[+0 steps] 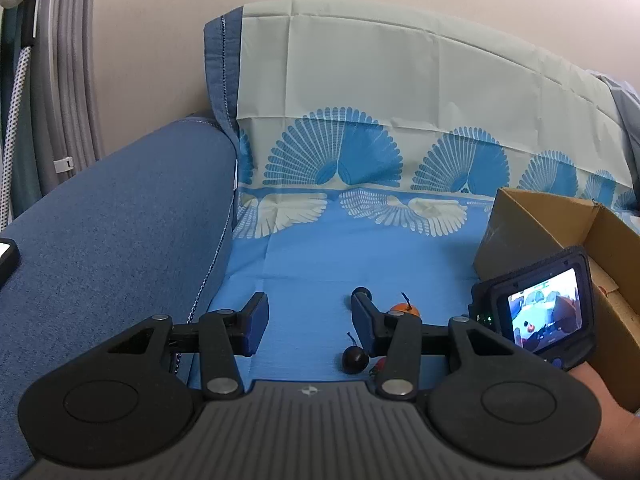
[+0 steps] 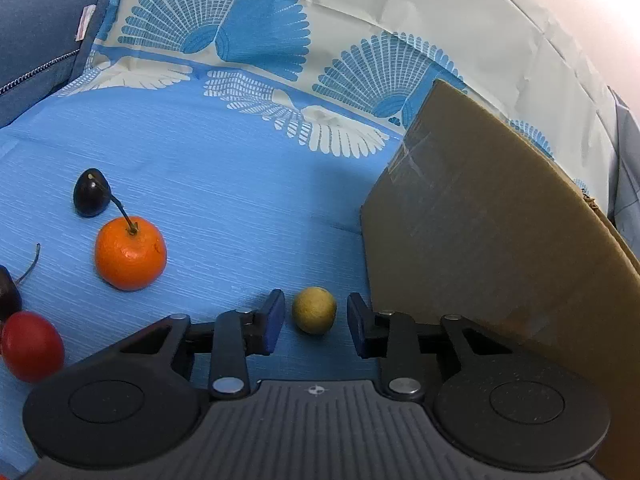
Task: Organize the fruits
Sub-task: 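Close the right tool on the small yellow-green fruit while the left tool approaches a black cherry, then close the left tool on the black cherry while the right tool holds the yellow-green fruit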
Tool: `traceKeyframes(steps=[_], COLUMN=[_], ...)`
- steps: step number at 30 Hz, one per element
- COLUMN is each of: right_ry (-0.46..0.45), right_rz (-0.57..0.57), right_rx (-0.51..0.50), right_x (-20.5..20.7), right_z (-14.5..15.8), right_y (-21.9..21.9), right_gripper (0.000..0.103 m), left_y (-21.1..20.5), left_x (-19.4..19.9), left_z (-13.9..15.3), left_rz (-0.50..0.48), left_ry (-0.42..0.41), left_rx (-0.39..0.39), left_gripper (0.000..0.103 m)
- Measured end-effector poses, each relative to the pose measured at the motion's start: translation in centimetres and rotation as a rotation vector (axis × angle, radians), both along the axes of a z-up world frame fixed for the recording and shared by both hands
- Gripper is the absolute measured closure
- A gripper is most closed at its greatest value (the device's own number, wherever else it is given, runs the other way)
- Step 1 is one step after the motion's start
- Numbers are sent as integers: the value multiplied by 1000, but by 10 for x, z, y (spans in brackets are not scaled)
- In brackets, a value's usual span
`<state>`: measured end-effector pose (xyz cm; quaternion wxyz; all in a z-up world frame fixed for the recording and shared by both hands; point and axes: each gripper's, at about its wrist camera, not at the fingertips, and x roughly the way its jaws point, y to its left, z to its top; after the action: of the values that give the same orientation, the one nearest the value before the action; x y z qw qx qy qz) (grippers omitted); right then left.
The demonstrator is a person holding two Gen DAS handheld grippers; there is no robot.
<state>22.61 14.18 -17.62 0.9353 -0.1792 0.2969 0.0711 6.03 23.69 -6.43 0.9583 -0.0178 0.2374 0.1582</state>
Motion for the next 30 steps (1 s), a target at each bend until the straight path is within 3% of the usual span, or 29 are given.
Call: traceKeyframes(steps=[8, 16, 22, 28, 29, 30], right_ry=[2, 18, 79, 32, 14, -4], right_rz=[103, 283, 396, 460, 476, 488], right_rx=[69, 154, 219, 223, 221, 201], right_x=[-20, -77, -122, -175, -183, -191], right_z=[17, 65, 102, 122, 122, 120], right_y=[-9, -32, -71, -101, -105, -108], right_gripper=[78, 78, 78, 78, 78, 78], left_y=[-2, 0, 3, 0, -1, -3], left_x=[1, -8, -12, -18, -18, -18], left_z=[-1, 2, 3, 2, 2, 1], left_rz=[-12, -29, -46, -67, -72, -86], left_ry=[-1, -17, -13, -14, -9, -1], left_rx=[4, -18, -43, -66, -68, -67], left_gripper=[52, 52, 52, 52, 56, 67])
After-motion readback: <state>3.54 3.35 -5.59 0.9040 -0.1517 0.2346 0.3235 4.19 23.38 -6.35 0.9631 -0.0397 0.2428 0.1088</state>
